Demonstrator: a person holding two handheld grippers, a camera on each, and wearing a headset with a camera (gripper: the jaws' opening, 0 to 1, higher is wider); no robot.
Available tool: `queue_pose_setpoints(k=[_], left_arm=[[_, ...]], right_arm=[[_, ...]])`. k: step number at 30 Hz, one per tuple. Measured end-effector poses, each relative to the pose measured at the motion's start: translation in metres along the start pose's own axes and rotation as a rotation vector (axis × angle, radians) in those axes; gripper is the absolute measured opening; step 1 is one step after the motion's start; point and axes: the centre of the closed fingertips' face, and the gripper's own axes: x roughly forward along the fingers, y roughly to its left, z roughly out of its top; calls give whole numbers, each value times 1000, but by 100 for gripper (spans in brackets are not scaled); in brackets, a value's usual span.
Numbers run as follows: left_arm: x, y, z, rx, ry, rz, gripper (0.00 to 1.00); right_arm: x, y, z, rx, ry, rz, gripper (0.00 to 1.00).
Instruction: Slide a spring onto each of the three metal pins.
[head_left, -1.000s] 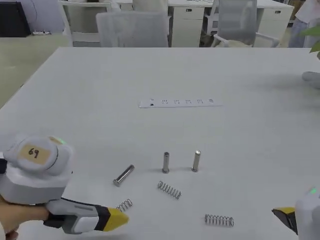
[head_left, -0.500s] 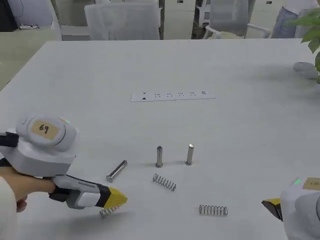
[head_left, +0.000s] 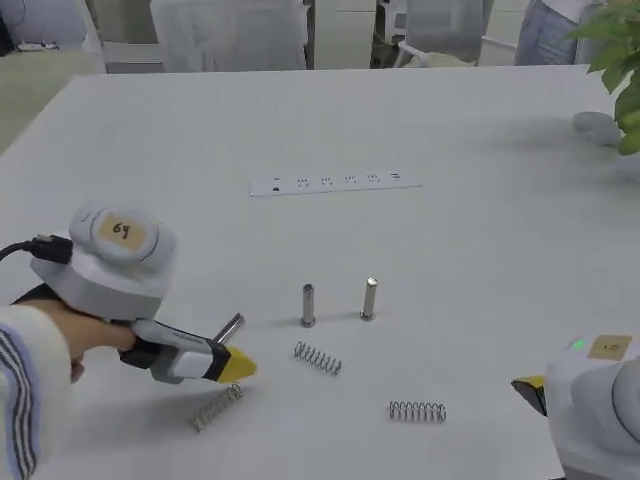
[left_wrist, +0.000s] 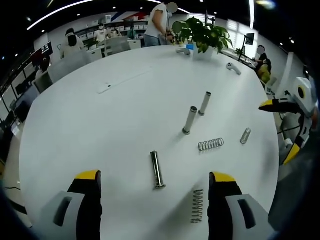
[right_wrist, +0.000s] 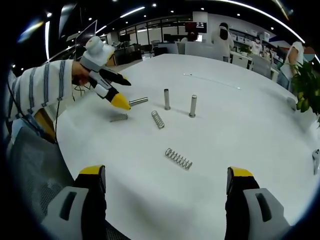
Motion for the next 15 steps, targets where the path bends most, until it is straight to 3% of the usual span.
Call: queue_pose_setpoints(k=[8,15], left_arm=[[10,5,6,1,5,14,70],[22,0,10,22,-3,9,65]], right_arm=[[0,-2,0,2,1,-11,99],[1,-2,-2,9,7,-10,99]])
